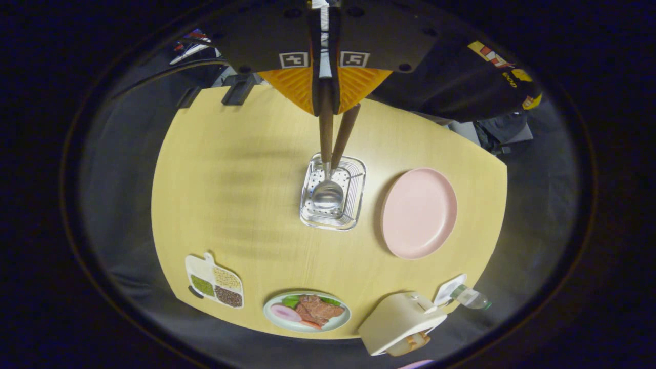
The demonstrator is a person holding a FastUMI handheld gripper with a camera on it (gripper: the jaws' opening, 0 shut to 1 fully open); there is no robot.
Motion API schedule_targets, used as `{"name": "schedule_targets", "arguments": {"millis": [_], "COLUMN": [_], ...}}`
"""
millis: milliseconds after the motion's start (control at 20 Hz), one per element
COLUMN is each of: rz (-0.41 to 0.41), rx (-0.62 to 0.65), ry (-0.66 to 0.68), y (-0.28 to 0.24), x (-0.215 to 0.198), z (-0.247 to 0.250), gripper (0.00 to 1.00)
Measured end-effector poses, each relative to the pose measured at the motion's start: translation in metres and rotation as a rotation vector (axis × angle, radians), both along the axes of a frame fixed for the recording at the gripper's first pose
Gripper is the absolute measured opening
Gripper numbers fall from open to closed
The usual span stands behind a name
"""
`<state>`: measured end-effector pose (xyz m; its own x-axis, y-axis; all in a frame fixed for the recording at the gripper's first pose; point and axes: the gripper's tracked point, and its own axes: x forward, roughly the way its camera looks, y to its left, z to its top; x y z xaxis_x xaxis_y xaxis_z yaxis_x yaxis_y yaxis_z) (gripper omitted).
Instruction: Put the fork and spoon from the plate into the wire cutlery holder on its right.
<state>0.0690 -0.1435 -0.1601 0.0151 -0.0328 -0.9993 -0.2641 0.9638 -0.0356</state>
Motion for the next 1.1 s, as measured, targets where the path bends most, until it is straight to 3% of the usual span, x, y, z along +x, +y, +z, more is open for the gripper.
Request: {"name": "schedule_targets", "arguments": {"millis": [200,700,900,1100], "rz": [-0.051,-0.181,-0.184,-0.143], "rx": [0.035,0.12,0.143,0.165], "ry": [-0.018,-0.105,-0.151,-0.246], "y": [0.004,0.005,0.007,0.007], "x": [0.008,0.012,0.013,0.014], "z": [0.004,0.017,0.023,0.02], "gripper": [0.14,0.76,1.0,1.0]}}
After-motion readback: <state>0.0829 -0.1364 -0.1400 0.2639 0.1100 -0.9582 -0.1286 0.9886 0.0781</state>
